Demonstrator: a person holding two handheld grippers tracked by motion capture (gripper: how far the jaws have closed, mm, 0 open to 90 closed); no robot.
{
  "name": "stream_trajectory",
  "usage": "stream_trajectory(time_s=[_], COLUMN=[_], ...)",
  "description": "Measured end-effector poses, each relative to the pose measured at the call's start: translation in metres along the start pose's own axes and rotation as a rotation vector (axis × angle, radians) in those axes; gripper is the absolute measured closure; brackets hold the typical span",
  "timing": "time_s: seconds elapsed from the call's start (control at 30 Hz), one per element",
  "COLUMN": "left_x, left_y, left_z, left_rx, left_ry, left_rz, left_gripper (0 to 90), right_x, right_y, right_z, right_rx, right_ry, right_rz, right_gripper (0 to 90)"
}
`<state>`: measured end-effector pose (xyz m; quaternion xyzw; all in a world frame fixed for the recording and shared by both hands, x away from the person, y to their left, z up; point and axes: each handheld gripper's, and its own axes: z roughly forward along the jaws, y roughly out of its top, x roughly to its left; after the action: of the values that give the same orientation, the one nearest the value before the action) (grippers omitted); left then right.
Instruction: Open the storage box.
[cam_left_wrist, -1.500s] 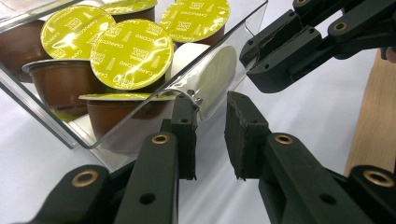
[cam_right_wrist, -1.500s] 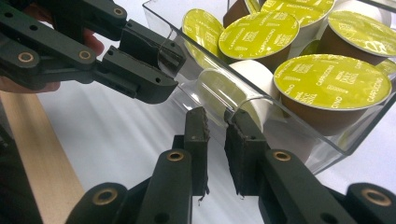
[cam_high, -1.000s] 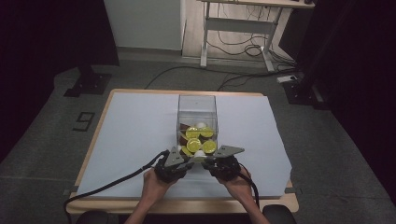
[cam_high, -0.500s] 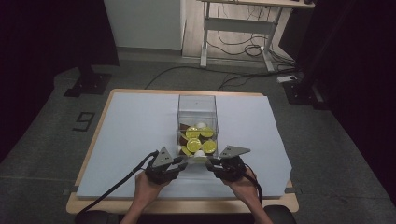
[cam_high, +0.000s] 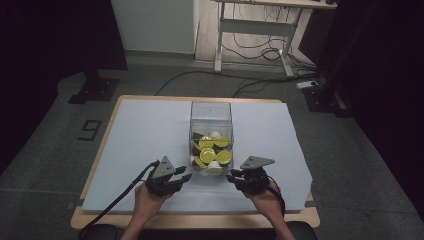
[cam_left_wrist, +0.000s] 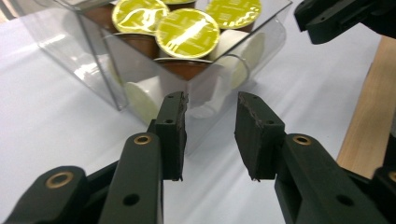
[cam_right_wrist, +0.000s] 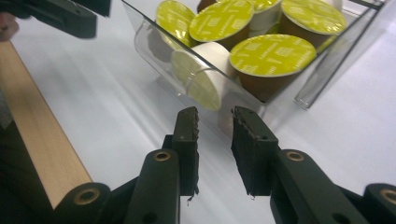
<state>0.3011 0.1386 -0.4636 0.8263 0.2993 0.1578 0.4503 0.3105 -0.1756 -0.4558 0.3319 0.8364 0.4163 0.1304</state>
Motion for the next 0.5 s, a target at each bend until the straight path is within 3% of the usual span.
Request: stream_trajectory(time_s=[0.27, 0.5], left_x=[0.015, 0.026], left_y=[-0.006, -0.015], left_z=[-0.009, -0.013], left_rx=[-0.004, 0.004], left_ry=[0.022, 0.052], left_rz=[-0.020, -0.039], left_gripper=[59.3, 52.5], right_x=[-0.010, -0.023], right_y=[-0.003, -0.003], right_z=[-0.005, -0.005], right_rx=[-0.003, 0.002], right_ry=[-0.029, -0.038], right_rz=[0.033, 0.021], right_gripper=[65.7, 59.7])
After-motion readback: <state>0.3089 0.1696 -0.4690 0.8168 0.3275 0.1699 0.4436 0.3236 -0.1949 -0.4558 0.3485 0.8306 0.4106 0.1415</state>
